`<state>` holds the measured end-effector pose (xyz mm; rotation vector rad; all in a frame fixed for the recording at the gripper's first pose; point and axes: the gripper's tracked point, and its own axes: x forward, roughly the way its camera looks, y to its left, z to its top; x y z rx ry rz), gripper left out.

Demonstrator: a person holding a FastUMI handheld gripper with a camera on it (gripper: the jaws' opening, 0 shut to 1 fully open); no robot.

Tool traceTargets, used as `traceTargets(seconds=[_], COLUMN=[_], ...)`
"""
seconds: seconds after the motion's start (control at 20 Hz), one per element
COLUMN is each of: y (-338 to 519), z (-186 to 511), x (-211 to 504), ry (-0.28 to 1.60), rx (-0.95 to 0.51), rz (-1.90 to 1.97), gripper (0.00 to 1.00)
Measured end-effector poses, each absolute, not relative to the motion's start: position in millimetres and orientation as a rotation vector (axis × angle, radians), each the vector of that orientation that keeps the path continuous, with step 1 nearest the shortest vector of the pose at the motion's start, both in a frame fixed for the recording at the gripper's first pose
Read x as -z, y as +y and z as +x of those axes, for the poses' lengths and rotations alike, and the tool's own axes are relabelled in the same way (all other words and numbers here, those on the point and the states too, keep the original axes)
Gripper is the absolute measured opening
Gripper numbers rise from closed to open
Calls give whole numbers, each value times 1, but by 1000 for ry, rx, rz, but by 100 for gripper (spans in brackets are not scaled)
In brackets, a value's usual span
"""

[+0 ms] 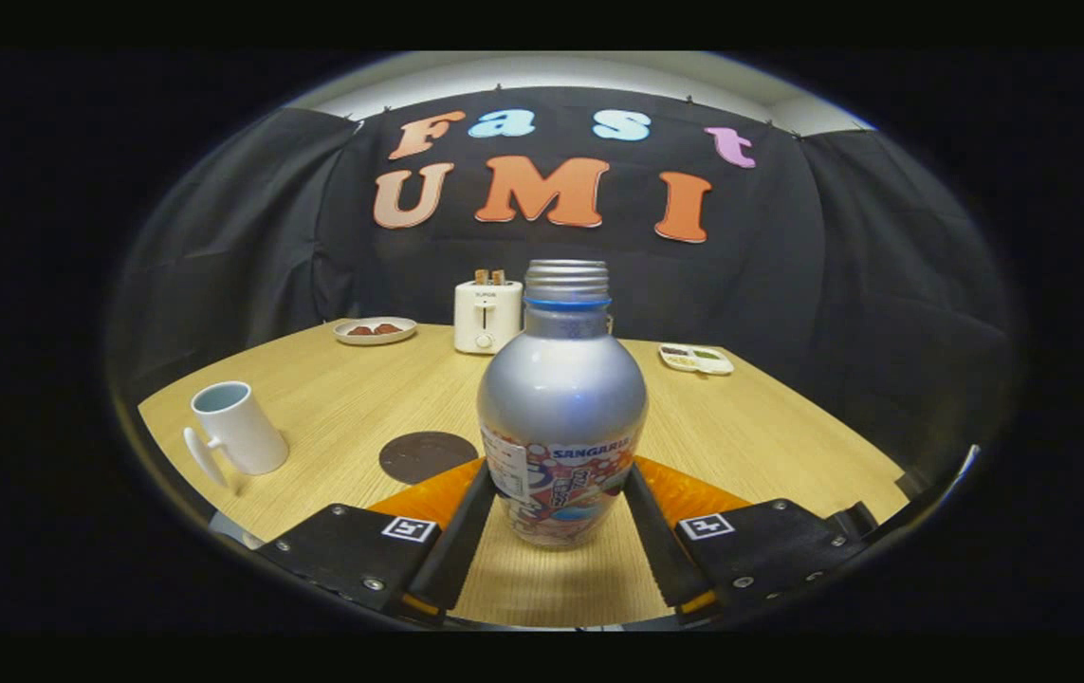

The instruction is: Take the bottle from table, then pour the juice into the cup, finally place the bottle on the coaster

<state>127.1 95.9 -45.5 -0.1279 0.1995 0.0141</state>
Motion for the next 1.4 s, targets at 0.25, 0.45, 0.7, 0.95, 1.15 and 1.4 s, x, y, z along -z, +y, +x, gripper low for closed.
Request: traceTargets(seconds=[0.25,0.45,0.7,0.95,1.15,1.4], y=[125,148,176,208,224,237], z=[123,122,124,127,131,138], x=[29,19,11,9,11,12], ry=[178,158,135,132,120,87], rx=[-30,-39,-50,-89,-91,-60], rz=[-210,-277,-430,-512,-642,-794], gripper=[78,78,78,78,78,78])
